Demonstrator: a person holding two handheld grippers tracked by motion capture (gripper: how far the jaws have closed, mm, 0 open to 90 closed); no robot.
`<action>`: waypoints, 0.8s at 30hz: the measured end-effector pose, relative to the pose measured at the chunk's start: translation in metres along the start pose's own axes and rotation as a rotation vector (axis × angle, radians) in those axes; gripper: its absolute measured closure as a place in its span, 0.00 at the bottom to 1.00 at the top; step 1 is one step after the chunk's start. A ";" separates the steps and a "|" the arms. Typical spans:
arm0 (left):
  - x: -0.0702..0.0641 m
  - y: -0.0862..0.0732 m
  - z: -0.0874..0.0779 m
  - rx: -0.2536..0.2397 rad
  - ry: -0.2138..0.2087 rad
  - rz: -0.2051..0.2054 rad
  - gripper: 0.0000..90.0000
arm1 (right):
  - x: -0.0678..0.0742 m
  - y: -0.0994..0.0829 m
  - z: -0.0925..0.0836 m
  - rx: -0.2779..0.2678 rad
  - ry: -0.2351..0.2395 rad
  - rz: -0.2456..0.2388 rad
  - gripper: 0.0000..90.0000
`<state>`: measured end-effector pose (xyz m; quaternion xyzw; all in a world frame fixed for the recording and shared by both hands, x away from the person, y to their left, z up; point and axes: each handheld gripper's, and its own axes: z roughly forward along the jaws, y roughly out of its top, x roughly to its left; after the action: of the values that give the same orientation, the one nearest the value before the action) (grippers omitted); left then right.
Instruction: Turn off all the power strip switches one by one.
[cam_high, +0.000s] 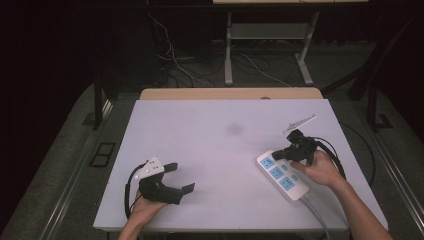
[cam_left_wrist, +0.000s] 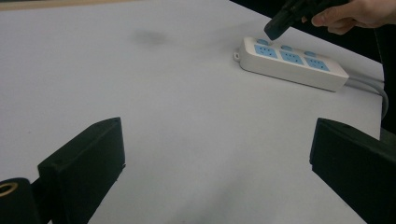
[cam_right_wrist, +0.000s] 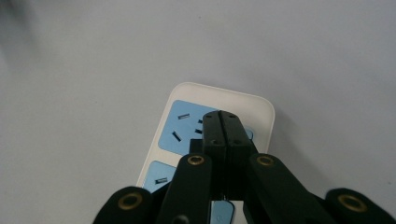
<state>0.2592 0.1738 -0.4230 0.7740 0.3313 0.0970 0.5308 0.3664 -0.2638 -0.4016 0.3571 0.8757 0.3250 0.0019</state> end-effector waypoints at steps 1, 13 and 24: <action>0.000 0.000 0.000 -0.001 0.000 0.000 0.02 | 0.000 0.000 -0.002 -0.008 0.001 0.004 0.98; -0.001 0.001 -0.001 -0.010 0.000 -0.001 0.02 | 0.007 -0.010 -0.034 -0.117 -0.065 0.087 0.49; -0.001 0.001 -0.002 -0.015 0.001 -0.003 0.02 | 0.023 -0.045 -0.054 -0.240 -0.078 0.166 0.00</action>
<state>0.2576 0.1740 -0.4212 0.7696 0.3318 0.0990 0.5365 0.3082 -0.3039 -0.3790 0.4378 0.7973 0.4122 0.0519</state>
